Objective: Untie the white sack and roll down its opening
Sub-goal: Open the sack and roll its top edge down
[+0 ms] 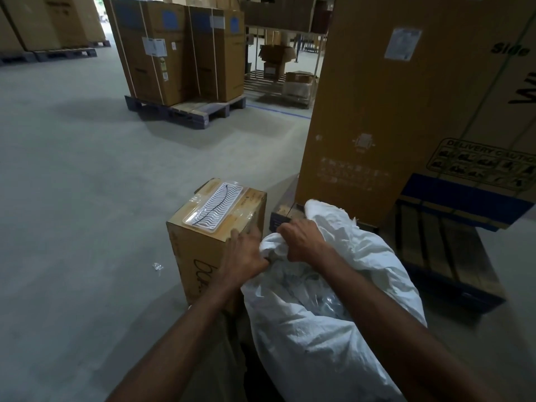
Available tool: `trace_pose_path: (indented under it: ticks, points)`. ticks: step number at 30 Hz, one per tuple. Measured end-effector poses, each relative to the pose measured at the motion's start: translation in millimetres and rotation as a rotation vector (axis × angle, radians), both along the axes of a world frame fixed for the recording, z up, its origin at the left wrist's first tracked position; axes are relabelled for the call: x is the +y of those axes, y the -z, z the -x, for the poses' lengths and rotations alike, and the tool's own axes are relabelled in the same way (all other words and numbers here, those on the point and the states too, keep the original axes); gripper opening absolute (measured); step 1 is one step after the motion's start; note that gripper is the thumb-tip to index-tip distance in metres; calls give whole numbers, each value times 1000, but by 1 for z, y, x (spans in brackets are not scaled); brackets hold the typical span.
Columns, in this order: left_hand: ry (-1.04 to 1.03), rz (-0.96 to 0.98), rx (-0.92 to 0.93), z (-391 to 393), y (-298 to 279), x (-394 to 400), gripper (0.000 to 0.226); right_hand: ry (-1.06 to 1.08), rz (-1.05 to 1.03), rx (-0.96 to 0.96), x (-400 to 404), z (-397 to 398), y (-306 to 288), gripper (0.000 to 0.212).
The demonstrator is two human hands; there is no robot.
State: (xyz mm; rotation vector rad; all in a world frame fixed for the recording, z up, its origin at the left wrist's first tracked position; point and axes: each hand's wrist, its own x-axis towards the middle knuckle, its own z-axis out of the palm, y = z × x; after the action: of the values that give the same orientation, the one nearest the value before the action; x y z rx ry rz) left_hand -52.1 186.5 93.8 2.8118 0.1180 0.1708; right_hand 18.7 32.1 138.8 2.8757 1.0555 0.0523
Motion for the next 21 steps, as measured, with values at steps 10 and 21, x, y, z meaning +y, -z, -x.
trace_pose_path:
  ticks: [10,21]
  points:
    - [-31,-7,71,-32,4,-21,30,-48,15,-54,-10,-22,3,68]
    - [62,-527,-122,-56,-5,-43,86,199,-20,427,-26,-86,16,56]
